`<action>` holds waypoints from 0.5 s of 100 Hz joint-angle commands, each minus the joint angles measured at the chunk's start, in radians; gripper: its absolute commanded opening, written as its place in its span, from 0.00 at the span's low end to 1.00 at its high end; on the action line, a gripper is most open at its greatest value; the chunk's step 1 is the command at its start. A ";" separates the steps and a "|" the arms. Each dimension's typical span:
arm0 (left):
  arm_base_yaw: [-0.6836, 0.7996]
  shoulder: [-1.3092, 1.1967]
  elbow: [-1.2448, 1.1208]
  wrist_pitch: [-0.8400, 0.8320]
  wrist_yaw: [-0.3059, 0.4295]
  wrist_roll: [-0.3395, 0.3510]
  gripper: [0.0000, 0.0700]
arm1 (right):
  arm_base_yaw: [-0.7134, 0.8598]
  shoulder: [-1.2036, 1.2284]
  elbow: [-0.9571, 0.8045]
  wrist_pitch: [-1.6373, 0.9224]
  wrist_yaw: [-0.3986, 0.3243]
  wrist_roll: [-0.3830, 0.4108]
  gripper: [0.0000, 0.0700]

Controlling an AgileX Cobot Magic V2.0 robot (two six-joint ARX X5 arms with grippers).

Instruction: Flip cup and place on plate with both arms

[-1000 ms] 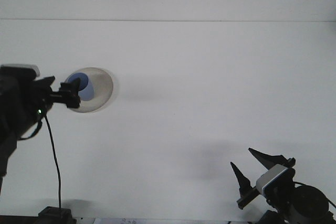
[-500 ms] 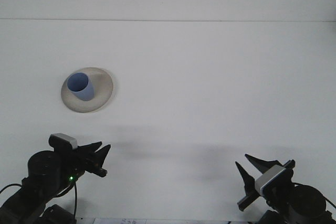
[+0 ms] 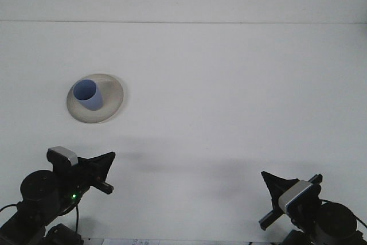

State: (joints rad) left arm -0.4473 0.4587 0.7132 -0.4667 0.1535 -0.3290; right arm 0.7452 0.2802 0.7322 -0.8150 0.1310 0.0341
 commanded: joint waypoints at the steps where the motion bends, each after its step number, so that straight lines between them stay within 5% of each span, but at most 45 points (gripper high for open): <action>1: -0.005 -0.006 0.015 0.037 -0.003 -0.002 0.02 | 0.008 0.000 0.005 0.015 0.001 0.014 0.01; 24: -0.005 -0.026 0.015 0.117 -0.003 0.003 0.02 | 0.008 0.000 0.005 0.015 0.001 0.014 0.01; 39: 0.054 -0.077 -0.027 0.137 -0.016 0.288 0.02 | 0.008 0.000 0.005 0.015 0.001 0.014 0.01; 50: 0.151 -0.172 -0.175 0.234 -0.037 0.360 0.02 | 0.008 0.000 0.005 0.015 0.001 0.014 0.01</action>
State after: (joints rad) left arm -0.3332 0.3210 0.6094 -0.2676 0.1356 -0.0891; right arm 0.7452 0.2802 0.7322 -0.8104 0.1310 0.0345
